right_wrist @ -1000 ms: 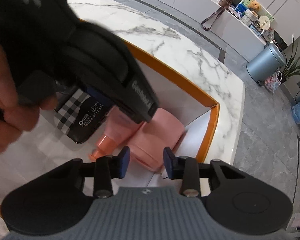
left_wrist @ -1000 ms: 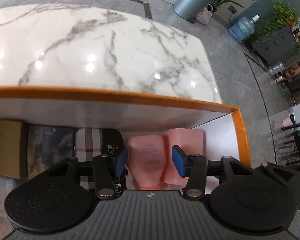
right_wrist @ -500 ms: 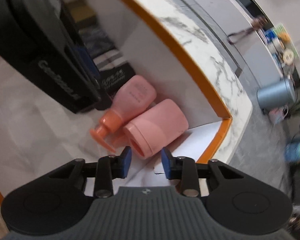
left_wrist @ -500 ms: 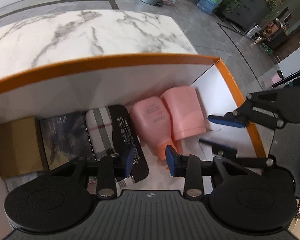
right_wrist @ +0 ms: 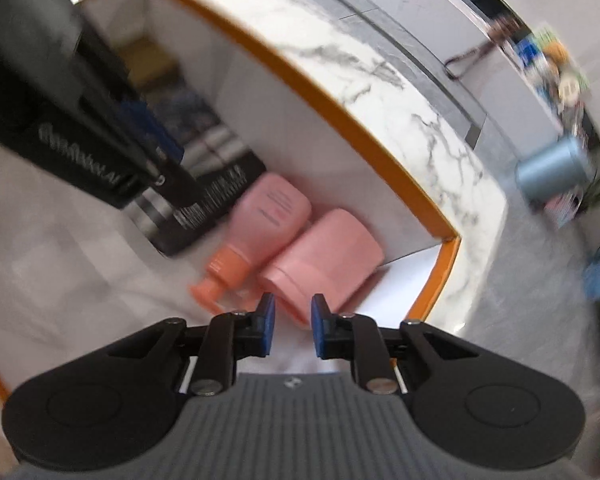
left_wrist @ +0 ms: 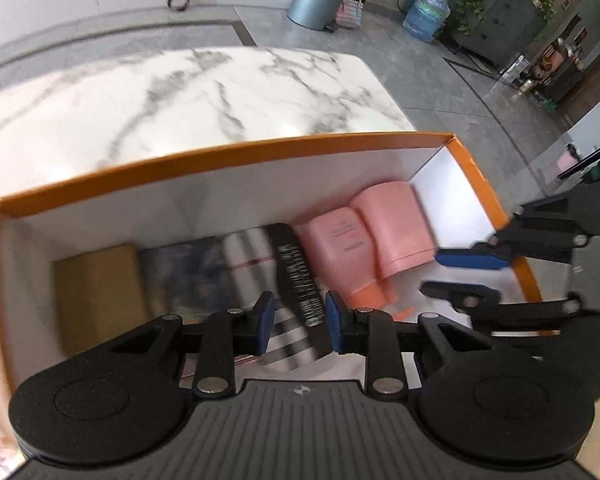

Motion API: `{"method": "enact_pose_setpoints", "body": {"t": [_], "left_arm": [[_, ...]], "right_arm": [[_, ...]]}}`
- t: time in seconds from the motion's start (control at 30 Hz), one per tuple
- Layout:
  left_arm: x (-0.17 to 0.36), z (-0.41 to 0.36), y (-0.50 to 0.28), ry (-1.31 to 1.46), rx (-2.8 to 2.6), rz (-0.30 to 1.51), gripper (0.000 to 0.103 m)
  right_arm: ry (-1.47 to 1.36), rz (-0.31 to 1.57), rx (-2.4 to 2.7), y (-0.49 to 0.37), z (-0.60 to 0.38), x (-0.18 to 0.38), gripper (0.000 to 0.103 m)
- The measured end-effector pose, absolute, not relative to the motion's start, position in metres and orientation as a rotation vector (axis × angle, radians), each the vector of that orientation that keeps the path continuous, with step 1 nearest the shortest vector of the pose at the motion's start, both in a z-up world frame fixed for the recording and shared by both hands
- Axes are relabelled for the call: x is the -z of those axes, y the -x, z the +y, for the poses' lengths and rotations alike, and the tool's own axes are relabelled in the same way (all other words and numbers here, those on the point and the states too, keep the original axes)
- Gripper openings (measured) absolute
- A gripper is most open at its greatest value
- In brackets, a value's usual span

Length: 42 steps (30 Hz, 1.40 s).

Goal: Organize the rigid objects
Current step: 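Open both tools and withdraw them from the box, then move the left tool to the black shampoo bottle while the right approaches the white lotion tube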

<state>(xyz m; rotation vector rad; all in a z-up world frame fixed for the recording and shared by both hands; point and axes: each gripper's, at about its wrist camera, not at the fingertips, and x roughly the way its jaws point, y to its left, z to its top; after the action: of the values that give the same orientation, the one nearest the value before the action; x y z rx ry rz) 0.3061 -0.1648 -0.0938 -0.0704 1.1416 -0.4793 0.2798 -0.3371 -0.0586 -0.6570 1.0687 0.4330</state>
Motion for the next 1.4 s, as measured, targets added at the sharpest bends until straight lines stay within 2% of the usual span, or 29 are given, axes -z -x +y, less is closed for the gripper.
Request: {"method": "enact_pose_setpoints", "body": {"t": [0.1, 0.27, 0.33, 0.4, 0.87, 1.1, 1.4], "left_arm": [[0.086, -0.155, -0.296, 0.031, 0.473, 1.120, 0.033], [0.076, -0.139, -0.280, 0.052, 0.455, 1.108, 0.033], [0.073, -0.135, -0.276, 0.067, 0.446, 1.103, 0.033], [0.070, -0.132, -0.272, 0.073, 0.438, 1.100, 0.033], [0.056, -0.115, -0.253, 0.106, 0.416, 1.070, 0.033], [0.040, -0.101, -0.239, 0.117, 0.418, 1.022, 0.033], [0.018, -0.078, -0.201, 0.102, 0.423, 0.904, 0.033]], "right_arm": [[0.458, 1.105, -0.479, -0.271, -0.342, 0.051, 0.019], [0.375, 1.236, -0.427, -0.264, -0.338, 0.066, 0.019], [0.338, 1.282, -0.388, -0.266, -0.339, 0.075, 0.012], [0.322, 1.286, -0.362, -0.267, -0.339, 0.082, 0.010], [0.184, 1.165, -0.306, -0.275, -0.328, 0.080, 0.004], [0.129, 1.154, -0.245, -0.261, -0.325, 0.072, 0.005], [-0.030, 1.001, -0.166, -0.213, -0.292, 0.047, 0.010]]}}
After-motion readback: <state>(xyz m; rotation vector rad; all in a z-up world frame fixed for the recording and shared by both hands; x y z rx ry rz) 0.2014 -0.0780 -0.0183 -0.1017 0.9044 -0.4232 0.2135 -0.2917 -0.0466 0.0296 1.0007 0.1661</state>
